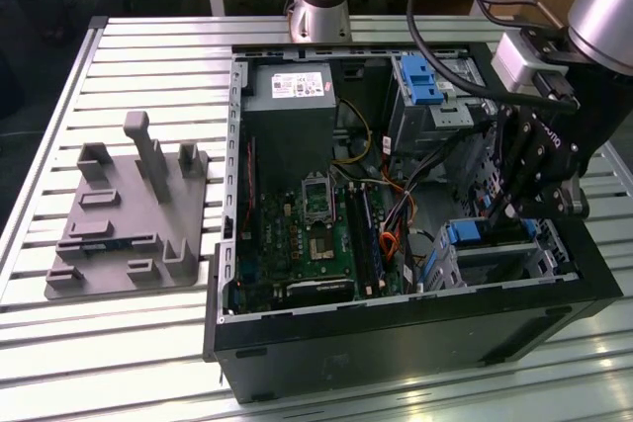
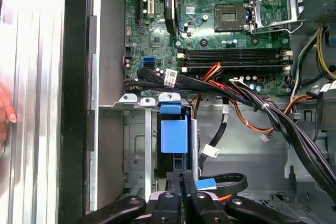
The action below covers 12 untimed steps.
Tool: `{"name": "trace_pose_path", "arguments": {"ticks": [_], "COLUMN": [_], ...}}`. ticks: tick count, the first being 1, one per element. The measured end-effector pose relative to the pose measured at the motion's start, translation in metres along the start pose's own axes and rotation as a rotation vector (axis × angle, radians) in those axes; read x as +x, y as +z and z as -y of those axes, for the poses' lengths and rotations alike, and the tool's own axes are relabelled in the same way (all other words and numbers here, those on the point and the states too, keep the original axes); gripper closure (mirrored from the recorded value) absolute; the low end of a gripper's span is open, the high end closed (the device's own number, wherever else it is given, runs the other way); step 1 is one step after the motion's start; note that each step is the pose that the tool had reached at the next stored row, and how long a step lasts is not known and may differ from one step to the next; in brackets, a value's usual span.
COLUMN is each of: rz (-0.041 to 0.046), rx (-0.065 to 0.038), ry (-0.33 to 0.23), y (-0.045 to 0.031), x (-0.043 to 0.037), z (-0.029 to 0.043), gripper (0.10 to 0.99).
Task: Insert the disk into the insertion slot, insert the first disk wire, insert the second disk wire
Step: 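Insert the second disk wire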
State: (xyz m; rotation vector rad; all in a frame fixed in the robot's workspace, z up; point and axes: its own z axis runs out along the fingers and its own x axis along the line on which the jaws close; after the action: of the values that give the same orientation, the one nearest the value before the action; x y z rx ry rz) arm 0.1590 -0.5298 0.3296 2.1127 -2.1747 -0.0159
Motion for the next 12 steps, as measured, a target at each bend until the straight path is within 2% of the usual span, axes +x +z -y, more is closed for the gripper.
{"name": "trace_pose_path", "arguments": {"ticks": [6,7,8,10,11,12], "rz": [0.0045,0.0056,0.0063,0.0092,0.0101,0.0113], "rx": [0.0,0.0,0.0,0.0,0.0,0.0], "ry": [0.0,-0.001,-0.001,-0.001,-0.001,-0.001], "y": [0.002,0.0021,0.0019,0.0009,-0.0005,-0.0026], "x": [0.001,0.0013,0.0015,0.0016,0.0017,0.0018], "z": [0.0003,0.0003,0.0002,0.0001,0.0,-0.0002], "gripper": [0.941,0.929,0.871,0.871,0.808,0.808]}}
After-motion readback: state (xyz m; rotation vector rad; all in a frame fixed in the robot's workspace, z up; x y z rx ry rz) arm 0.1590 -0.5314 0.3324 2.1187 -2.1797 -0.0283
